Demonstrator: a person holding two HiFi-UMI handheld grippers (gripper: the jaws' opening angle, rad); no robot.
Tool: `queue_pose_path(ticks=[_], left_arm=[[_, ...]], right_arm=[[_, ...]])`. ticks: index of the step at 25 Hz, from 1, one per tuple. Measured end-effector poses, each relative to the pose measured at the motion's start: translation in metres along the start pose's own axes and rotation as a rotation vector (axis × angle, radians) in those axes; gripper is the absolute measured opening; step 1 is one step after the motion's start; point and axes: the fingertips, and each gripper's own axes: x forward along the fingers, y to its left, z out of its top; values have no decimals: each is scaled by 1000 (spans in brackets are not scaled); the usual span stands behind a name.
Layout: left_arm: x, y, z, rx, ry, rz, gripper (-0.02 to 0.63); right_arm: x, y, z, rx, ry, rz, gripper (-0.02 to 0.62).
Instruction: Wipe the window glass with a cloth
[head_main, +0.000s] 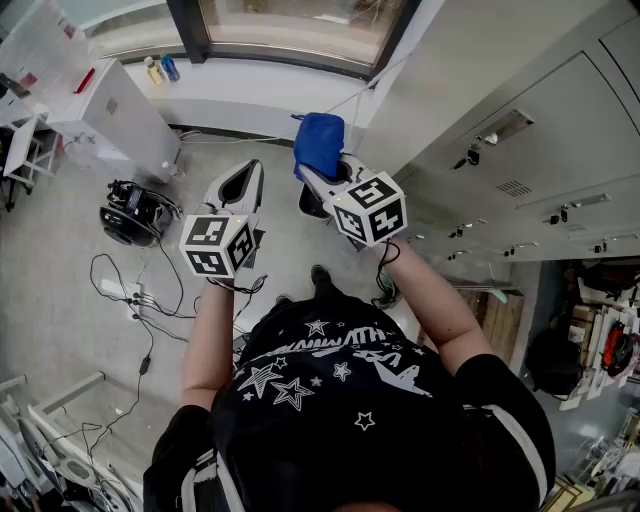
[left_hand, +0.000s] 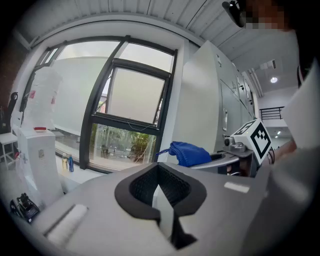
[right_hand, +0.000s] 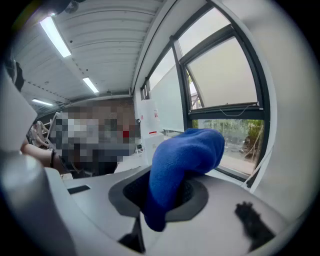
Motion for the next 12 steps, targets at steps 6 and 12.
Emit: queue_pose_path(ticks=[6, 12], left_arm=[[-11, 0, -3, -3, 11, -13, 8], [-17, -4, -1, -13, 9, -52, 8]], right_arm=[[-4, 10, -6, 17, 13, -9, 69], [-4, 22, -8, 2, 26, -6, 69]])
